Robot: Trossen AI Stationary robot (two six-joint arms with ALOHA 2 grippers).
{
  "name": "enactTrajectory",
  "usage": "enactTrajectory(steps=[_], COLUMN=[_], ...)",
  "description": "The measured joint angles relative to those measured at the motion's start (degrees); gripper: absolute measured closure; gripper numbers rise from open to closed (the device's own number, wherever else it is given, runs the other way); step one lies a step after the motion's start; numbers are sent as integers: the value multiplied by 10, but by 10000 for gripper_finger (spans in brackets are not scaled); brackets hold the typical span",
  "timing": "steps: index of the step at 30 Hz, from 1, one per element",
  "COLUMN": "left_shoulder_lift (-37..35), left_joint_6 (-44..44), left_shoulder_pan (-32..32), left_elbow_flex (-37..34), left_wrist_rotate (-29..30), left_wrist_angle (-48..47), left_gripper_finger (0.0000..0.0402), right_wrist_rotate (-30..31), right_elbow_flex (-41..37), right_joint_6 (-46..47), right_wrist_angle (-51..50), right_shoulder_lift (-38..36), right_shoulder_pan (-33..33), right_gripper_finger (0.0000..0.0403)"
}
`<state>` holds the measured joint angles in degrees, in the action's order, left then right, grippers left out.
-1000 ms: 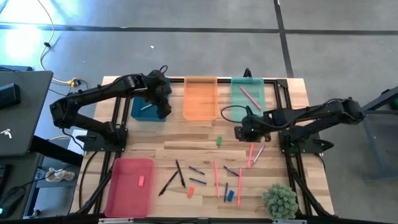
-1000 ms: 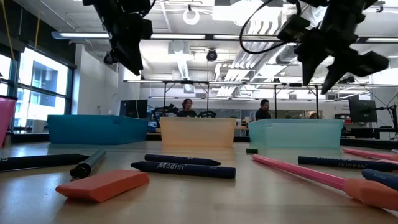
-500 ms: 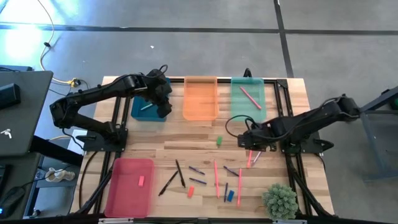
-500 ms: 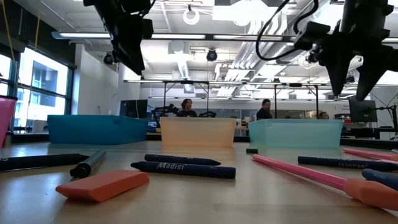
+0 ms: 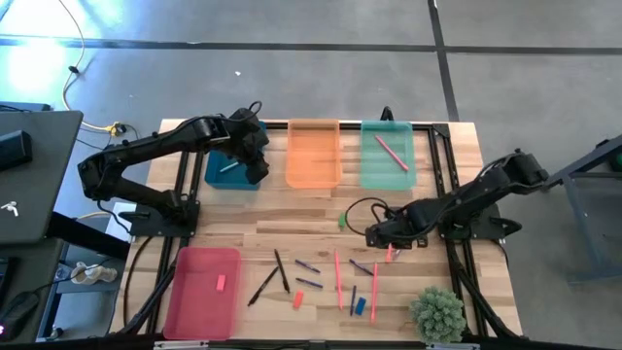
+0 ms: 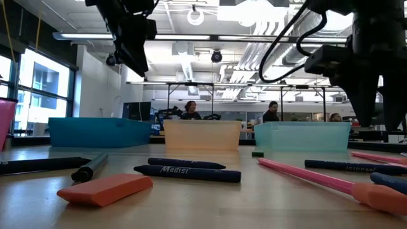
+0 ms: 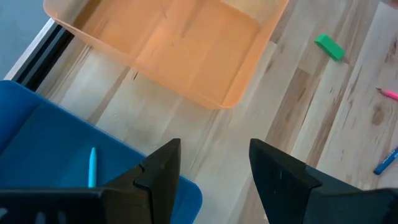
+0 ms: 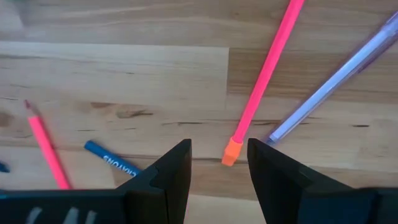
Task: Sort crayons/erasers/pens/pencils in bins
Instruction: Put the pink pencil into the light blue bin
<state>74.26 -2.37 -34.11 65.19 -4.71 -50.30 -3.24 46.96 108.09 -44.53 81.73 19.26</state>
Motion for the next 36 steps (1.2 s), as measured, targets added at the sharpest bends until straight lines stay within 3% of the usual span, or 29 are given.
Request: enactTrajectory(steps=[21, 36], left_shoulder_lift=[0, 0], left_joint_6=[-5, -5], left_shoulder_pan=[0, 0], left_elbow_flex=[0, 0], left_wrist_rotate=[0, 0], left_wrist_angle=[0, 0], left_gripper_finger=[223, 223], right_wrist_rotate=[30, 13], right_elbow_flex=[0, 0], right_joint_6=[64, 70], right_wrist_angle=[3, 21], right_shoulder_lift=[50, 99], right_shoulder_pan=[34, 33], right_gripper_finger=[254, 254])
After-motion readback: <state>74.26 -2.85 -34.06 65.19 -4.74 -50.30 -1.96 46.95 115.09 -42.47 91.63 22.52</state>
